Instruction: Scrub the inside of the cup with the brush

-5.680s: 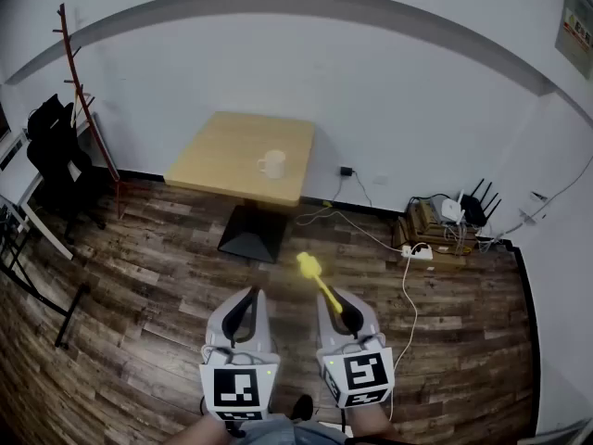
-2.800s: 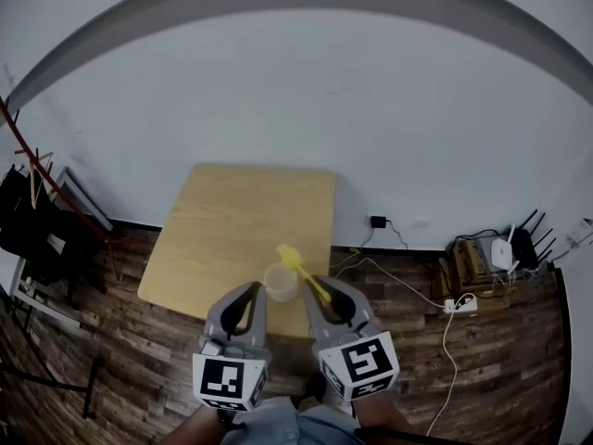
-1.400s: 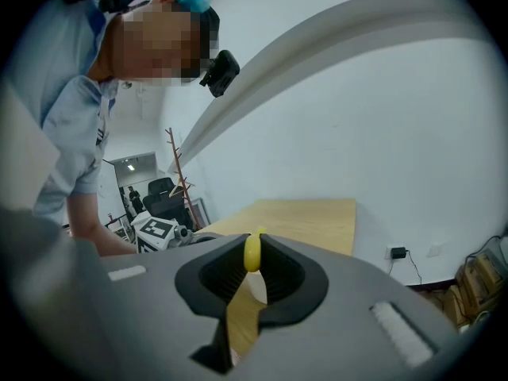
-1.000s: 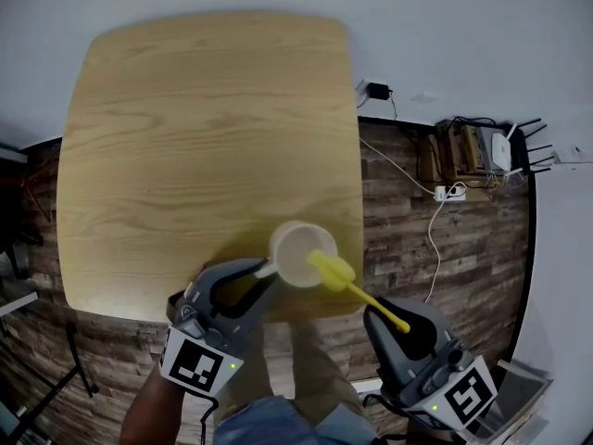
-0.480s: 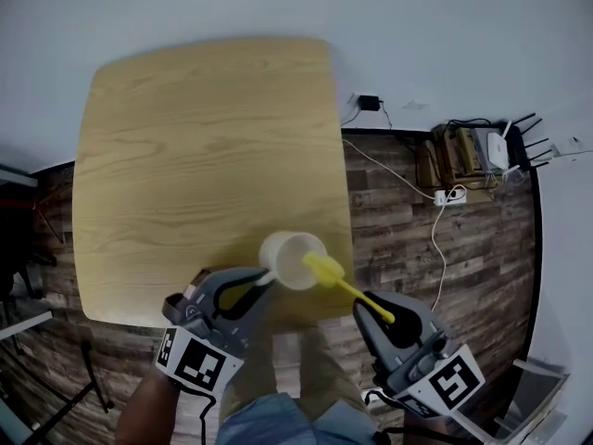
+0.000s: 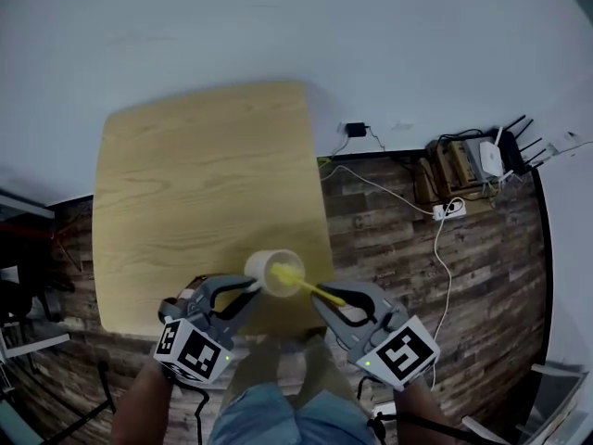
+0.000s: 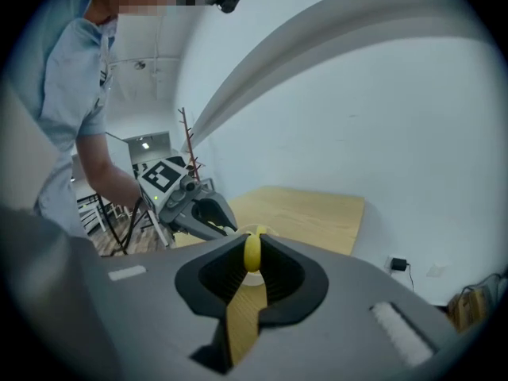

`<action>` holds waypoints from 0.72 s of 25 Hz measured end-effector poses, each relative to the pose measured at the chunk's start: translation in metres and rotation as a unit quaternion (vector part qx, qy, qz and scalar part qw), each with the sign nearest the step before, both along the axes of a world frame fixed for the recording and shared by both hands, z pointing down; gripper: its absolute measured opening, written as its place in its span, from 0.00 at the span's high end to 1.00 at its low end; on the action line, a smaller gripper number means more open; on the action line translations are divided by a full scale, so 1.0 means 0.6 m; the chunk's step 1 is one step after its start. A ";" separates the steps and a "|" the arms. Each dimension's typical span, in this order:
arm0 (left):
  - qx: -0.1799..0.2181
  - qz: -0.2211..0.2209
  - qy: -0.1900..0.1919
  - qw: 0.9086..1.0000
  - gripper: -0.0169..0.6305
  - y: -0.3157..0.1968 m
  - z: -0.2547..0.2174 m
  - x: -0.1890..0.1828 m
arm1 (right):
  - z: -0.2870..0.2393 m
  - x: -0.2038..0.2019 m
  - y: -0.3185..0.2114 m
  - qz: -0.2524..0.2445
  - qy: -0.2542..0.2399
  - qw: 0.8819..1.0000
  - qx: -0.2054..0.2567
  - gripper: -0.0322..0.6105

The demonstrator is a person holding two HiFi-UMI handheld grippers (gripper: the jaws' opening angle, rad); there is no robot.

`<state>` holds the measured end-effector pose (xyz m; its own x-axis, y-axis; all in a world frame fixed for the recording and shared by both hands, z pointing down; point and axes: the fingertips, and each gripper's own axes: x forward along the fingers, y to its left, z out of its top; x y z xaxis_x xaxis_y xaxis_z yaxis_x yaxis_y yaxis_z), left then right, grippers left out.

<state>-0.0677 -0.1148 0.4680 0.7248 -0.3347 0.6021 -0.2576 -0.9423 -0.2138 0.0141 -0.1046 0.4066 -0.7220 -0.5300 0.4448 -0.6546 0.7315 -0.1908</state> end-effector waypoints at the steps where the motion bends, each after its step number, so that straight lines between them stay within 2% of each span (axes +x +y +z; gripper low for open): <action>1: -0.001 0.002 -0.004 1.000 0.86 0.000 -0.002 0.002 | 0.004 -0.007 -0.005 -0.014 0.007 1.000 0.003 0.89; 7: -0.001 0.010 -0.024 1.000 0.86 -0.001 -0.014 0.015 | 0.031 -0.035 -0.036 -0.090 0.039 0.995 0.025 0.89; 13: 0.009 0.018 -0.030 0.999 0.86 -0.003 -0.014 0.020 | 0.064 -0.037 -0.059 -0.132 0.091 0.987 0.025 0.89; 18: 0.016 0.013 -0.028 0.999 0.86 -0.003 -0.014 0.021 | 0.095 -0.032 -0.057 -0.139 0.123 0.983 -0.012 0.89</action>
